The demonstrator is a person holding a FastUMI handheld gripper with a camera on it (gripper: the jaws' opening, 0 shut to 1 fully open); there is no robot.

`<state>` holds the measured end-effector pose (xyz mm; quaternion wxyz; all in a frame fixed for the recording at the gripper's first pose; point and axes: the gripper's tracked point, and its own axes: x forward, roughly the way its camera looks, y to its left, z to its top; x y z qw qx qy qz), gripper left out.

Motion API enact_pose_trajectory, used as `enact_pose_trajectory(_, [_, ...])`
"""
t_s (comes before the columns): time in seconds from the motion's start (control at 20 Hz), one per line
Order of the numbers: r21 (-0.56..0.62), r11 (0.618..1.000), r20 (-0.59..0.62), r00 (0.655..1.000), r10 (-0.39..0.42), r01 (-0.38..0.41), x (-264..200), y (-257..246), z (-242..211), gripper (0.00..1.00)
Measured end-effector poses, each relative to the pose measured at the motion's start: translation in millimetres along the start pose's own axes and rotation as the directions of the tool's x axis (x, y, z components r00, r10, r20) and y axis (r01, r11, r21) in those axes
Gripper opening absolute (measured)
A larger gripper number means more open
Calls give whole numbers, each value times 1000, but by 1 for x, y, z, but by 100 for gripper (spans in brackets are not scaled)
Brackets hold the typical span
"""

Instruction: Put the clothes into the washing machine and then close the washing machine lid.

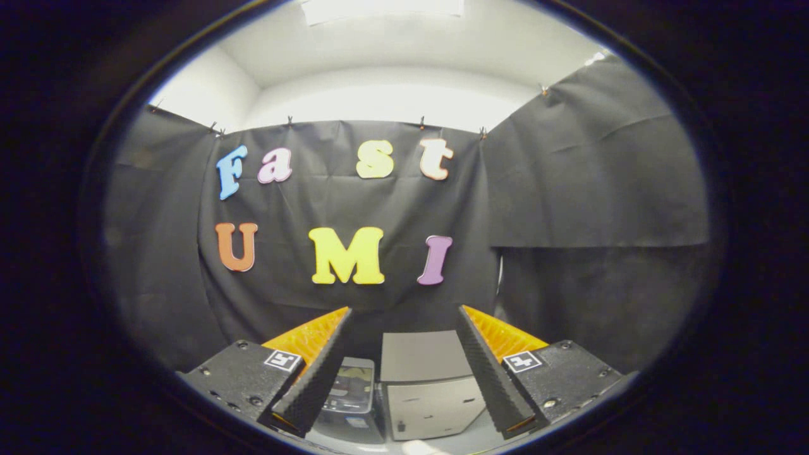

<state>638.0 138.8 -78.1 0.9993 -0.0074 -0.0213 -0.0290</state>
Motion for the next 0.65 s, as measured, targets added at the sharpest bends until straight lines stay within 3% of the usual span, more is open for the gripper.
enact_pose_trajectory(0.45, [33,999,10,1000,-8,8,8,5,-6,100])
enact_pose_trajectory(0.65, [77,997,-12,1000,22,-21,35,19,-16,100])
